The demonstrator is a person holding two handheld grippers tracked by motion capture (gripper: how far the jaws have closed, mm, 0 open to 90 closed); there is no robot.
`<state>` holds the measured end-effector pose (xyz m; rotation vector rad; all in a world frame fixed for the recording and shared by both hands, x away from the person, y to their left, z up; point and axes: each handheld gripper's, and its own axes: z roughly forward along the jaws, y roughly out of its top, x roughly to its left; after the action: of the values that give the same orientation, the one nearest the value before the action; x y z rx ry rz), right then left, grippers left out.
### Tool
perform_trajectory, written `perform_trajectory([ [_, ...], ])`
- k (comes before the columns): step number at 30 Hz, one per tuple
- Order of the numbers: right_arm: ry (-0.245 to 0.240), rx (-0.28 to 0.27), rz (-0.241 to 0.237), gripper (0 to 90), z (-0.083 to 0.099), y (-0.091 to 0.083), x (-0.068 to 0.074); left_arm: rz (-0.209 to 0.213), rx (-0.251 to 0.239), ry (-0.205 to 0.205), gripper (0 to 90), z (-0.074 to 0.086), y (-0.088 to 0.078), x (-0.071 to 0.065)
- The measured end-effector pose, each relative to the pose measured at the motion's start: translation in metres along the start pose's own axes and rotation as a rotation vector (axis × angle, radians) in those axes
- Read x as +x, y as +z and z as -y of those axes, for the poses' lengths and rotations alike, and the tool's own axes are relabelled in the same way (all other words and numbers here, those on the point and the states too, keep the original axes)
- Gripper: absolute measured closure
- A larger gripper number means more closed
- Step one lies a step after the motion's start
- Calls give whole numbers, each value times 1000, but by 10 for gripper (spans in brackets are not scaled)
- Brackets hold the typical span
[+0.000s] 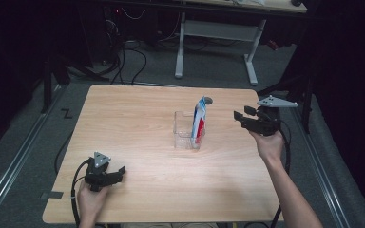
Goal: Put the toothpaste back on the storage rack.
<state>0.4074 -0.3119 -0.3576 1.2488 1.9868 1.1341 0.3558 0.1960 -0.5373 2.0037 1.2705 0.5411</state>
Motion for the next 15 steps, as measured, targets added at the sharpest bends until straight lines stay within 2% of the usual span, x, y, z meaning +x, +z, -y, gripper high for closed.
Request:
perform_trajectory([
  [15,70,-21,18,479,24,-20,-17,-5,-4,-5,255,1,-1,0],
])
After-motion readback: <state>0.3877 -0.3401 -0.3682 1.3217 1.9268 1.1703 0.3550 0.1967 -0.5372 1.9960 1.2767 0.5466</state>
